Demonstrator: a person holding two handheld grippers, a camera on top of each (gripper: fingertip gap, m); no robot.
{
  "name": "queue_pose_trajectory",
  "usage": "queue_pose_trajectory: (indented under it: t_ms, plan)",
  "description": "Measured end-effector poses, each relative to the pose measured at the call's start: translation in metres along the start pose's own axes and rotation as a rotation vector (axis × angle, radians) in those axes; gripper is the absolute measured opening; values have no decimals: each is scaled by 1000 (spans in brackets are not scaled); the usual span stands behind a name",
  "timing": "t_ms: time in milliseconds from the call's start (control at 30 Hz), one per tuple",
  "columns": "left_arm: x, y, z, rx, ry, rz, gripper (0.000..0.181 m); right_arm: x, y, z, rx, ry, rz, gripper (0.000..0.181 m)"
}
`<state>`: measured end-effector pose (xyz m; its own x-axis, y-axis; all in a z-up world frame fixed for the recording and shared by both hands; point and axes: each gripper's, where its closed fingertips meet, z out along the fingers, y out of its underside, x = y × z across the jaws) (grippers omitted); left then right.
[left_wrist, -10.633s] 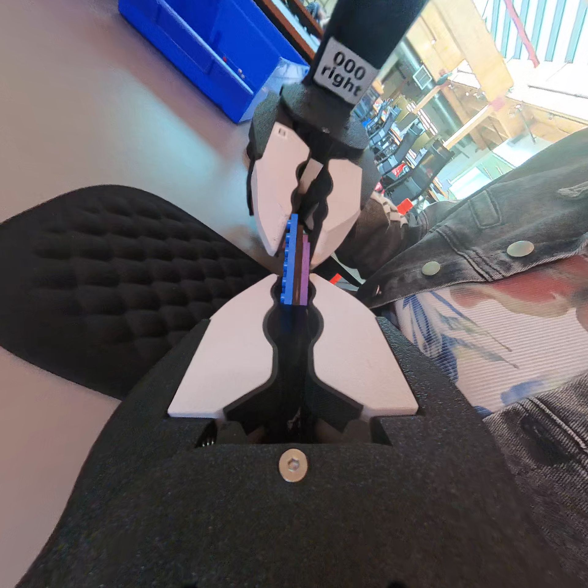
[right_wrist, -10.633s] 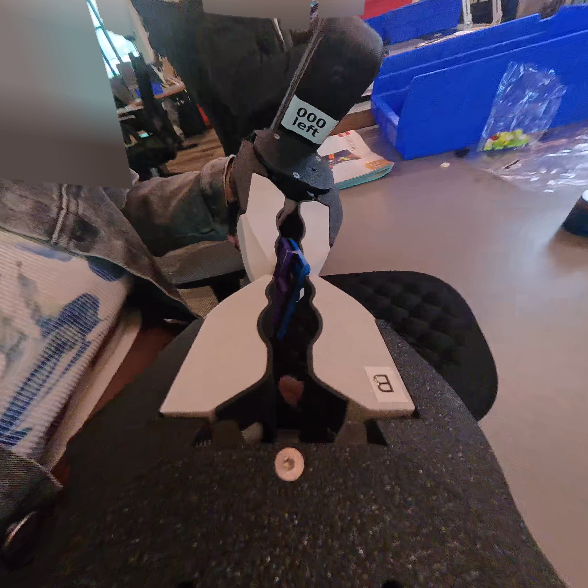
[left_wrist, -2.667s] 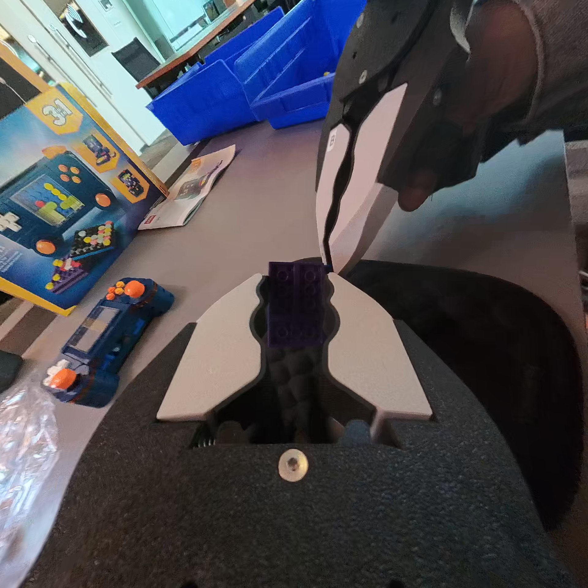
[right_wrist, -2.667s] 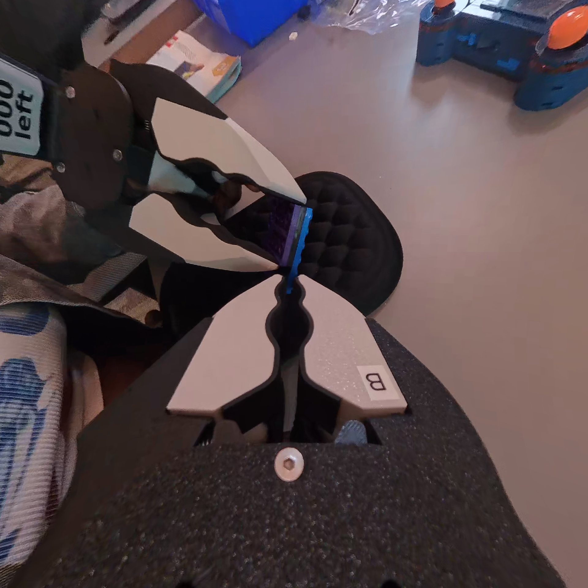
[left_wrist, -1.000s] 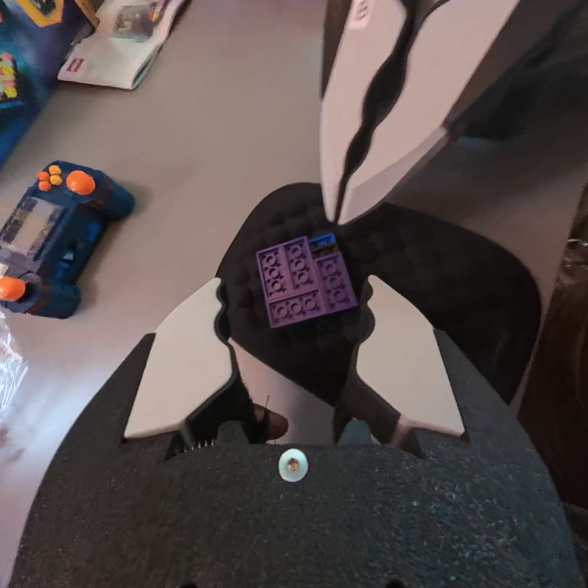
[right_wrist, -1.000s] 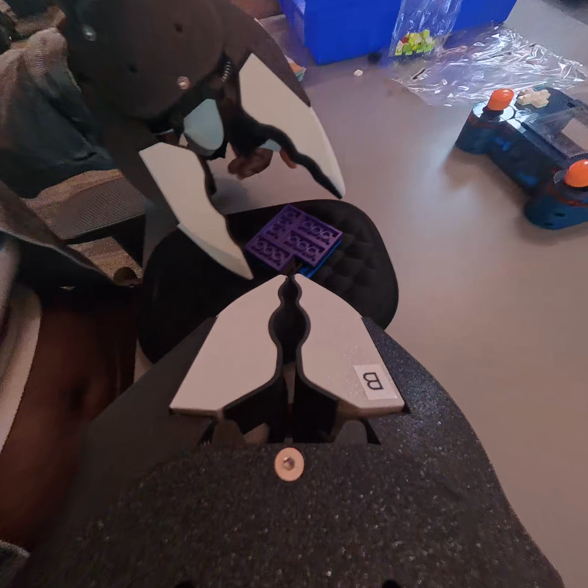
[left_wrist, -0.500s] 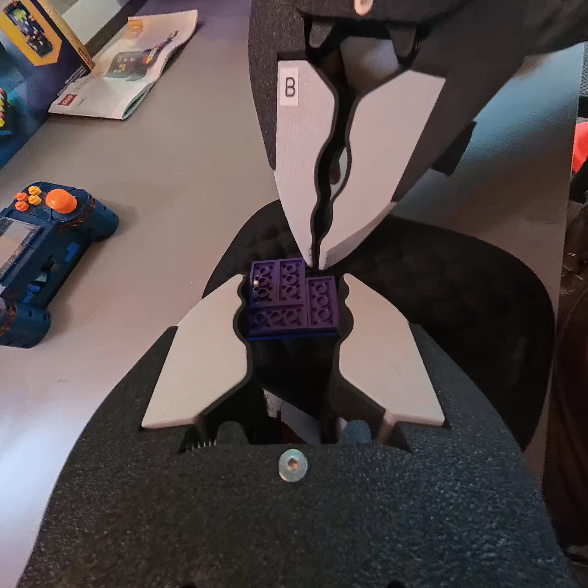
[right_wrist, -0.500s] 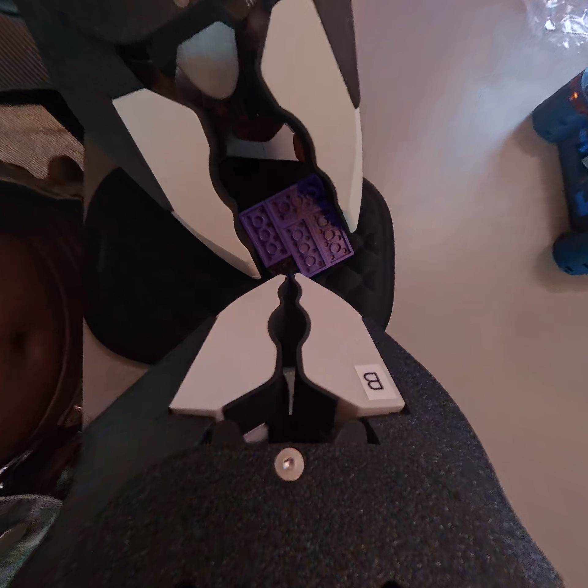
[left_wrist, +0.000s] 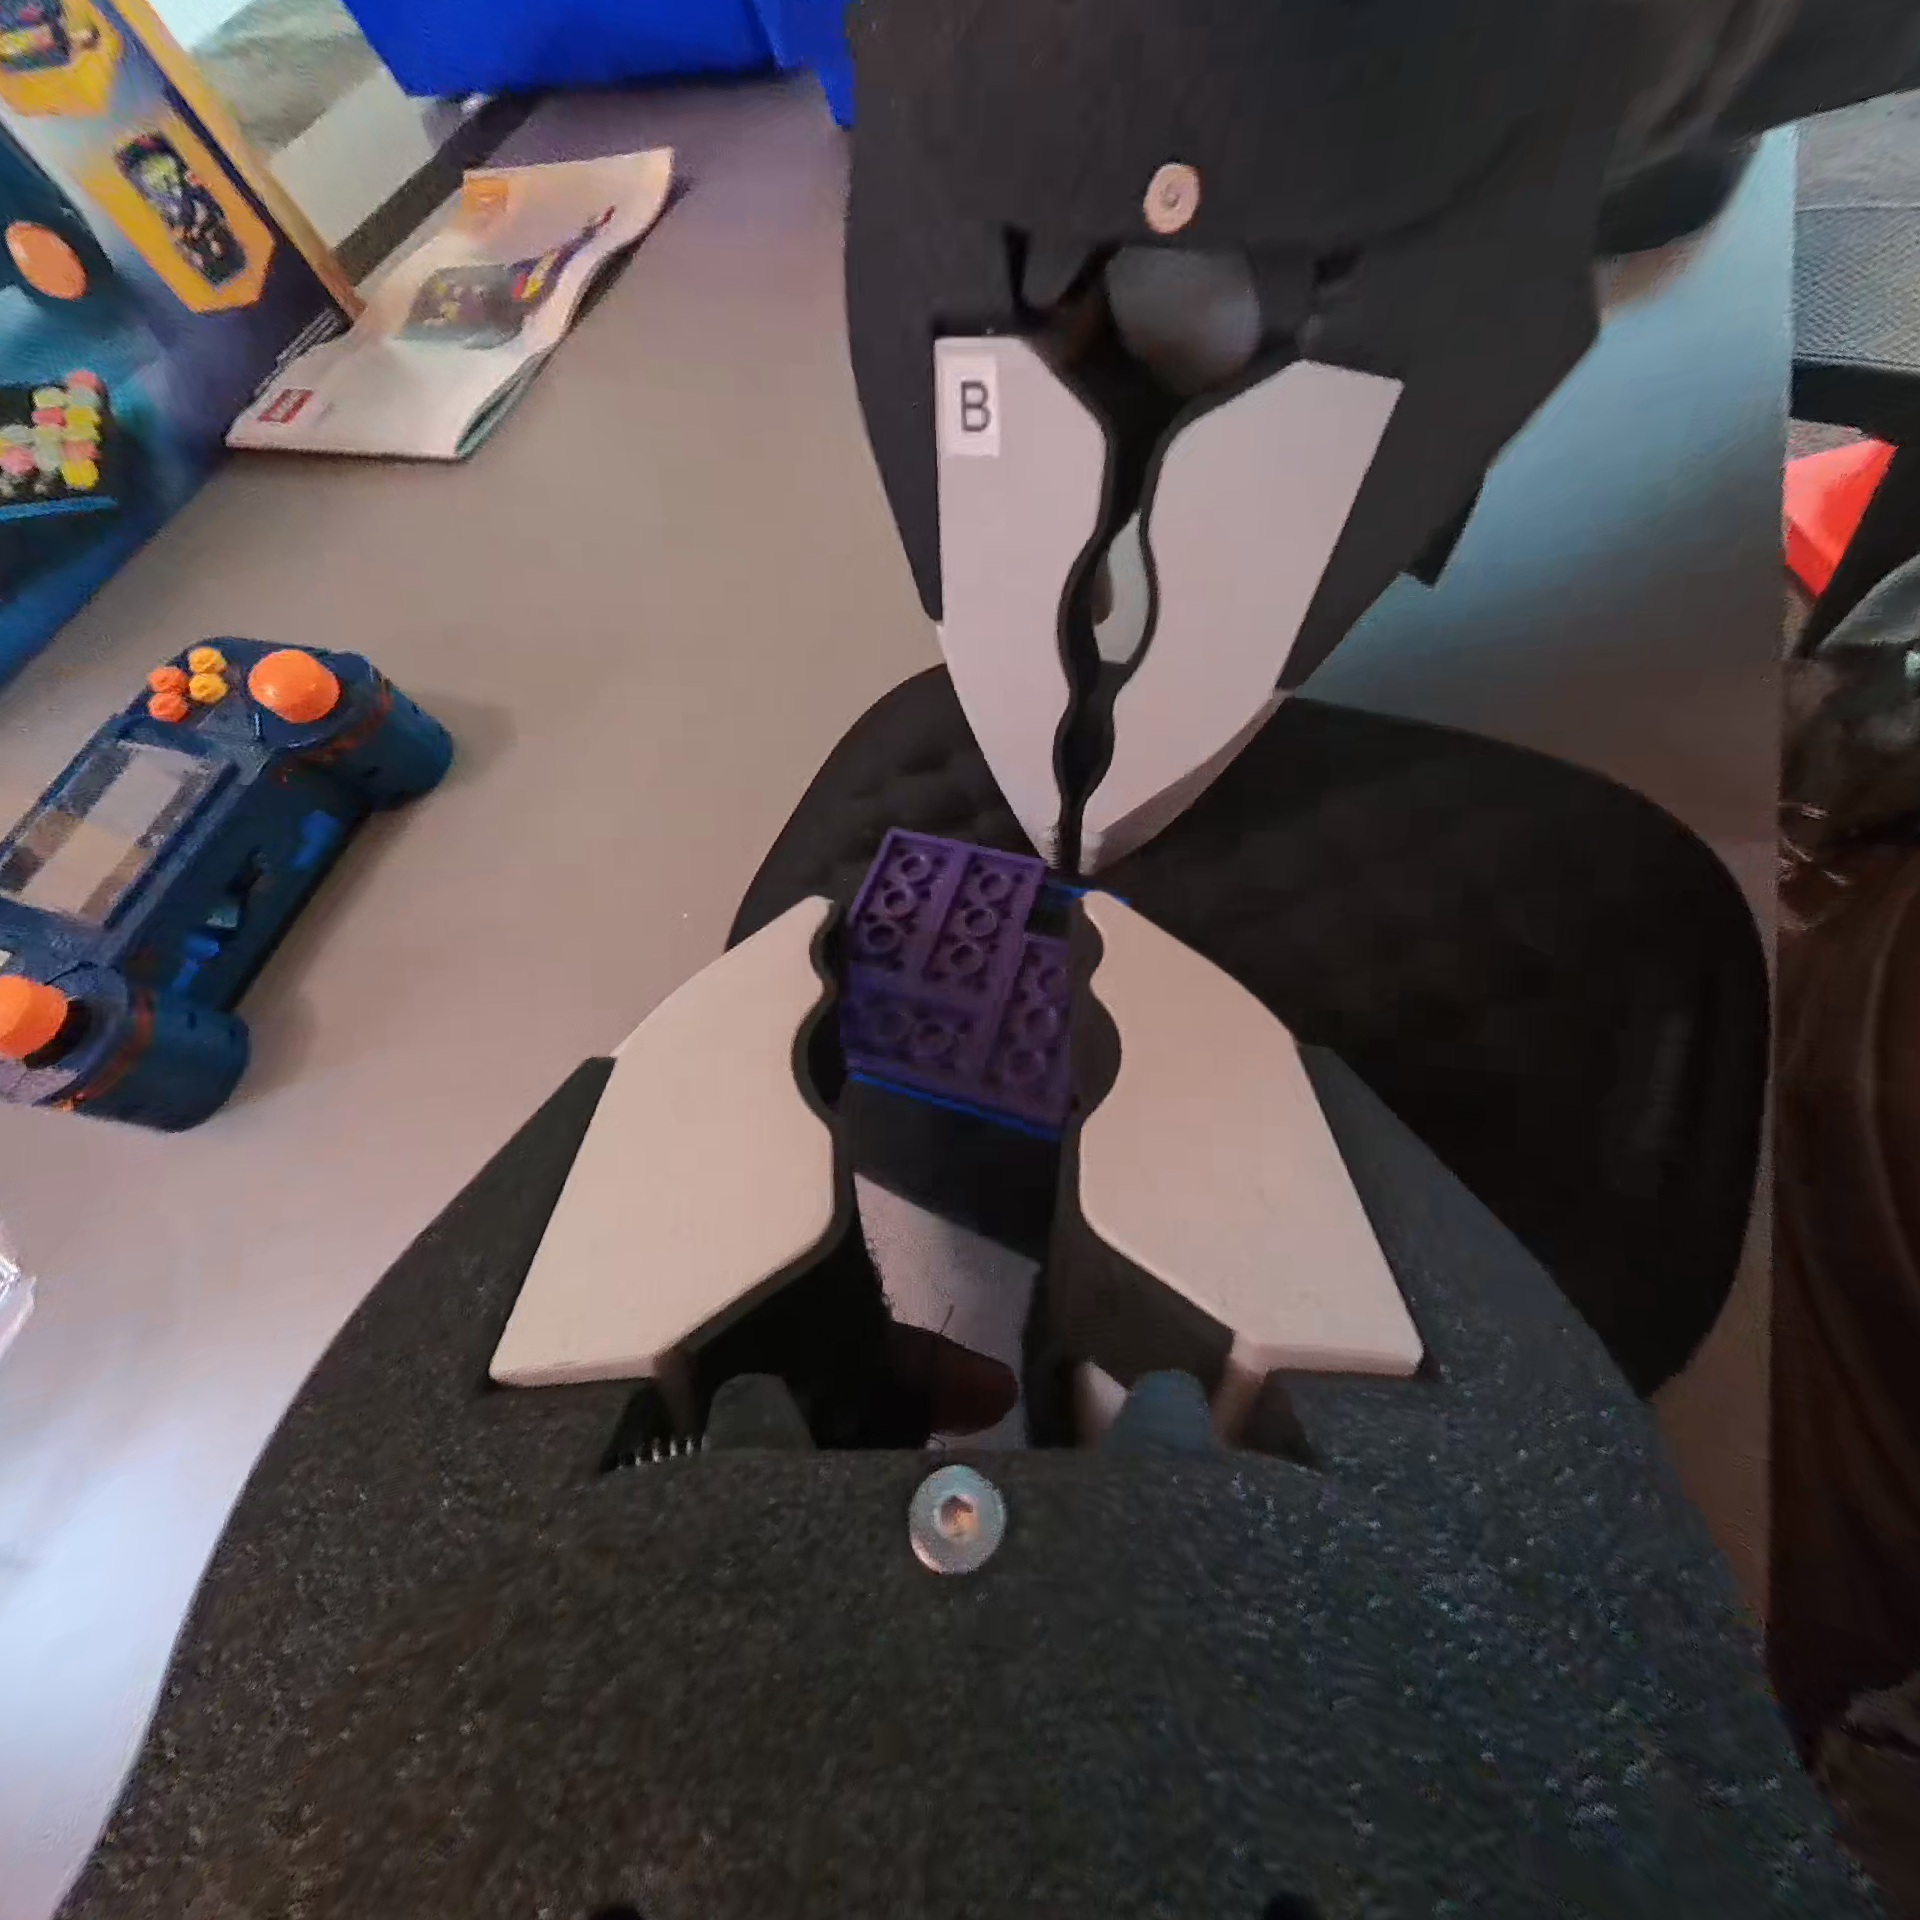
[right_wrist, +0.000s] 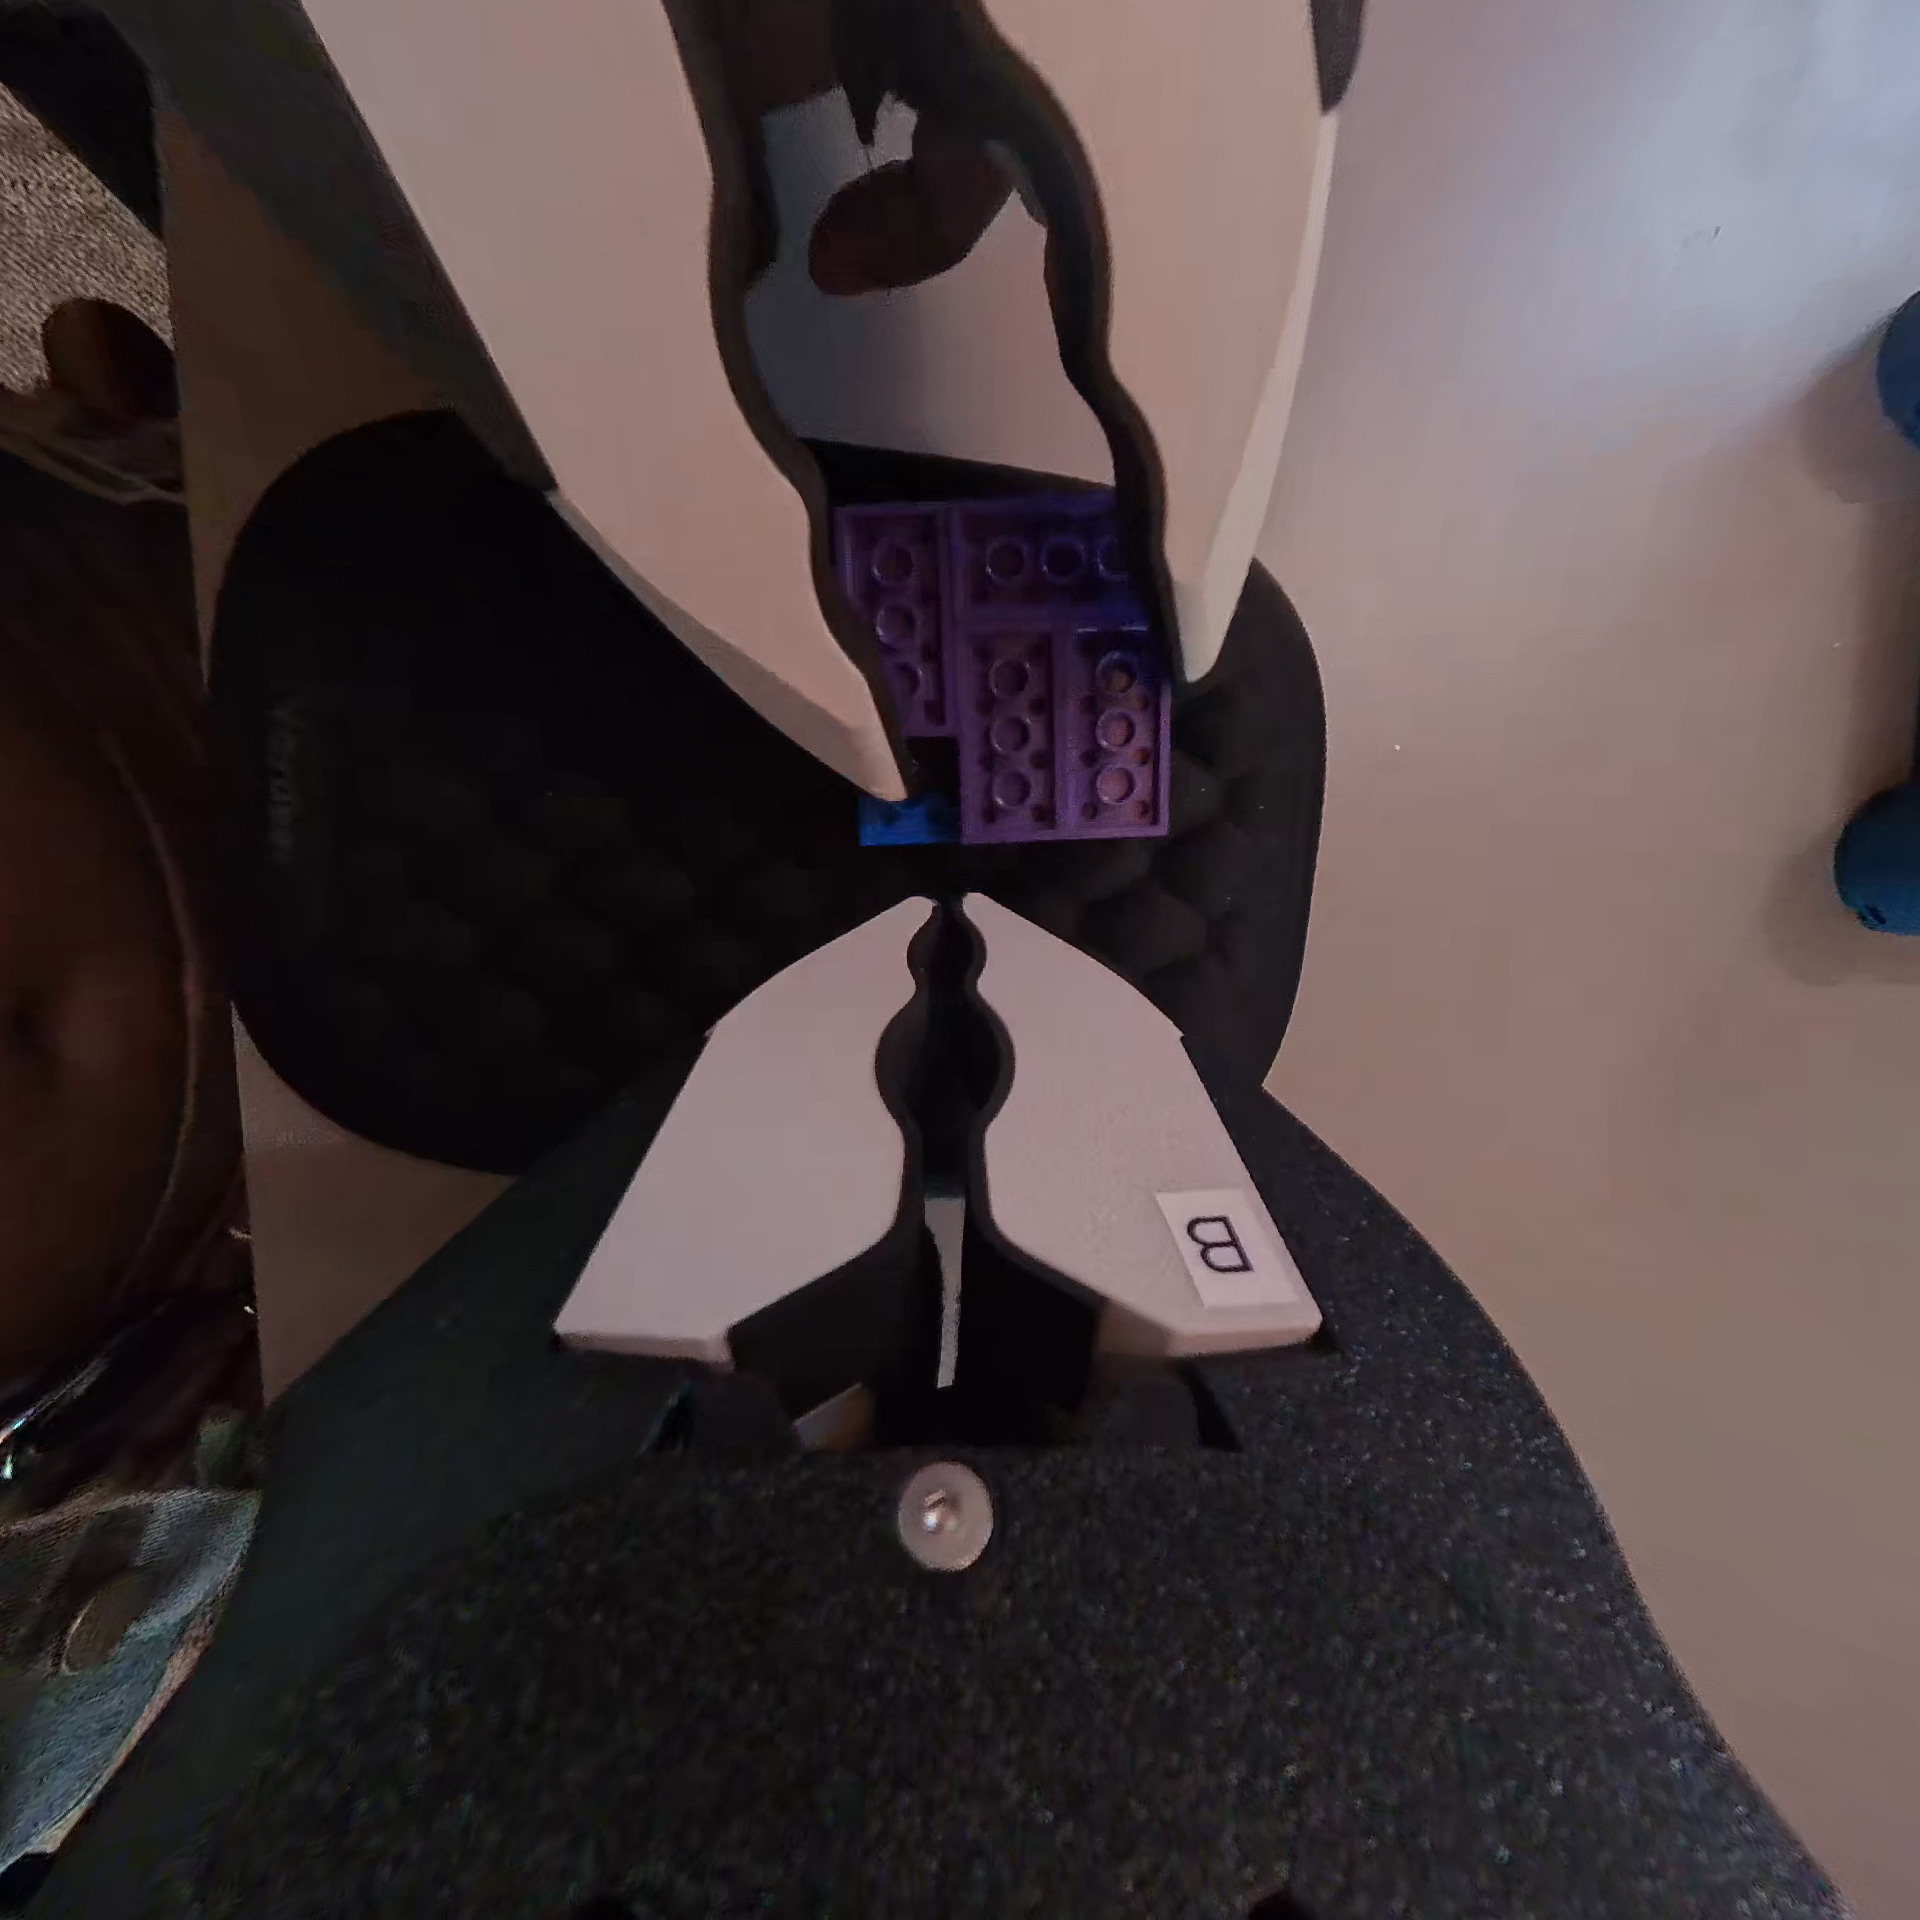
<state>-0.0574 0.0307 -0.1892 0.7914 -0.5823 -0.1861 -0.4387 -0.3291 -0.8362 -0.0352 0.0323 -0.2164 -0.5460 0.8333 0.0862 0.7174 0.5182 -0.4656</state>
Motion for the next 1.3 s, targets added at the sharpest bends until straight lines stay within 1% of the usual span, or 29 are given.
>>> queue_pose_trajectory:
  t_ms: [67, 100, 133, 233, 267, 333, 400, 467, 500, 533, 600, 633, 667, 700, 733, 800, 833, 867, 900, 1000, 1067, 1133, 1200, 1300]
  plan:
    - [-4, -1, -4, 14, -43, 43, 57, 0, -1, -3, 46, -26, 36, 0]
    - [-8, -1, -7, 10, -72, 57, 68, 1, -2, -6, 77, -39, 65, 0]
    - [-9, -1, -10, 2, -78, 64, 72, 4, -4, -11, 114, -40, 90, 0]
    - [-1, 5, -17, -15, -8, 74, 74, -2, -23, -27, 268, -74, 107, 0]
    - [1, 7, -18, -20, 14, 71, 76, -5, -28, -28, 292, -77, 104, 0]
    - [1, 9, -20, -14, 30, 62, 84, -10, -29, -26, 278, -62, 75, 0]
    - [-5, 4, -21, 31, 0, 61, 95, -9, -28, -23, 270, -26, 55, 0]
    - [-11, -5, -23, 97, -52, 44, 117, -5, -30, -27, 337, 17, 64, 0]
    - [-12, -9, -24, 132, -71, 34, 121, 0, -31, -31, 390, 54, 76, 0]
    - [-12, -12, -27, 165, -86, 25, 122, 3, -33, -35, 456, 86, 82, 28]
    - [-13, -17, -31, 208, -121, 10, 113, 10, -35, -44, 585, 137, 99, 53]
    - [-14, -21, -35, 234, -146, 7, 112, 13, -34, -47, 631, 155, 113, 70]
    - [-13, -24, -39, 255, -169, 11, 104, 14, -33, -49, 660, 159, 110, 88]
    - [-14, -26, -43, 262, -195, 18, 93, 12, -31, -48, 671, 155, 87, 99]
    - [-15, -25, -46, 244, -225, 28, 74, 11, -29, -47, 668, 156, 58, 103]
    - [-17, -17, -49, 164, -274, 26, 42, 8, -24, -43, 641, 139, -9, 104]
    - [-16, -10, -48, 112, -279, -24, 28, 7, -23, -42, 621, 121, -40, 101]
    - [-13, -3, -45, 61, -274, -85, 26, 5, -23, -40, 601, 91, -69, 93]
    - [-11, 3, -43, 20, -268, -141, 30, 4, -24, -39, 575, 49, -95, 87]
    - [1, 17, -32, -65, -213, -269, 48, 7, -34, -35, 495, -39, -143, 85]
    - [5, 24, -25, -108, -189, -300, 52, 7, -43, -31, 458, -112, -184, 78]
    - [8, 23, -21, -94, -164, -272, 46, 3, -47, -25, 410, -210, -263, 74]
    - [8, 22, -21, -82, -173, -222, 42, 2, -47, -18, 346, -264, -374, 72]
    - [11, 20, -21, -75, -145, -145, 39, 3, -48, -11, 277, -329, -493, 79]
